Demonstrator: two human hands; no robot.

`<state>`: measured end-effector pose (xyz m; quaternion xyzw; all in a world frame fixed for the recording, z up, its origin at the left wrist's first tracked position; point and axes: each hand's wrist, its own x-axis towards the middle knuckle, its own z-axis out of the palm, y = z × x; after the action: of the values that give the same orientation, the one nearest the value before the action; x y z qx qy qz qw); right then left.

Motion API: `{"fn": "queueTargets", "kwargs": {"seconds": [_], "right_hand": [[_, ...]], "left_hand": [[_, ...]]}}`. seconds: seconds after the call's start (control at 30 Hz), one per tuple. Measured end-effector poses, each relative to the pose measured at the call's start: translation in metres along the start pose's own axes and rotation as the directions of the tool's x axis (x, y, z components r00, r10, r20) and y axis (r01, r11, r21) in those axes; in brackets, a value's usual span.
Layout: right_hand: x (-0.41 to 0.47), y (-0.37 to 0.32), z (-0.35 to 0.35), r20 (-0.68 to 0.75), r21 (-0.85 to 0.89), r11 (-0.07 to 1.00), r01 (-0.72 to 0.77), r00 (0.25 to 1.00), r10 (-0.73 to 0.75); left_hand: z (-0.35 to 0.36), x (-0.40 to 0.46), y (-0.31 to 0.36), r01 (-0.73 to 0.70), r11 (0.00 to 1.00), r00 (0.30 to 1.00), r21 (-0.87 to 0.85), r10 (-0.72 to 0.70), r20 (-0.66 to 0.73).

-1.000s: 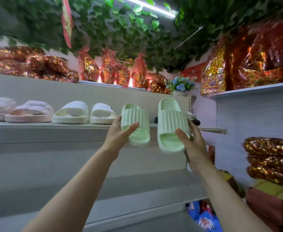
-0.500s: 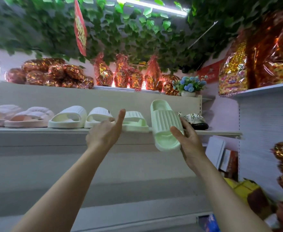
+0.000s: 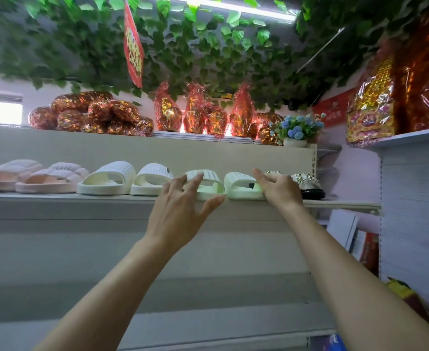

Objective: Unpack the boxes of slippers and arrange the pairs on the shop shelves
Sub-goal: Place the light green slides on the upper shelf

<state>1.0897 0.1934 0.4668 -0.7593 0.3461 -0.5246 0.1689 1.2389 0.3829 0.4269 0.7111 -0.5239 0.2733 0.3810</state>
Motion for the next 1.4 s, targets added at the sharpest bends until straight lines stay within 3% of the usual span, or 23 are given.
{"fn": "queueTargets", "kwargs": {"seconds": [0.13,0.27,0.7,1.0,1.4], "right_hand": [[-0.024,0.008,0.010,-0.077,0.042,0.969,0.245,0.967,-0.242],[-0.038,0.014,0.021,-0.050,-0.114,0.923,0.368,0.926,-0.375],[-0.008,0.025,0.056,0.004,-0.260,0.882,0.392,0.914,-0.405],[-0.004,0.024,0.064,0.030,-0.329,0.870,0.367,0.925,-0.379],[-0.015,0.004,0.050,0.087,-0.287,0.898,0.333,0.943,-0.321]], "left_hand": [[0.005,0.002,0.003,-0.015,0.998,1.000,0.060,0.016,-0.013],[0.011,0.013,0.002,0.005,0.999,1.000,0.048,-0.006,0.015],[0.047,0.057,-0.018,0.018,0.992,0.990,0.127,-0.035,0.139],[0.057,0.060,-0.021,0.006,0.972,0.993,0.234,-0.034,0.117],[0.029,0.047,-0.013,0.068,0.990,0.984,0.121,-0.086,0.157]]}}
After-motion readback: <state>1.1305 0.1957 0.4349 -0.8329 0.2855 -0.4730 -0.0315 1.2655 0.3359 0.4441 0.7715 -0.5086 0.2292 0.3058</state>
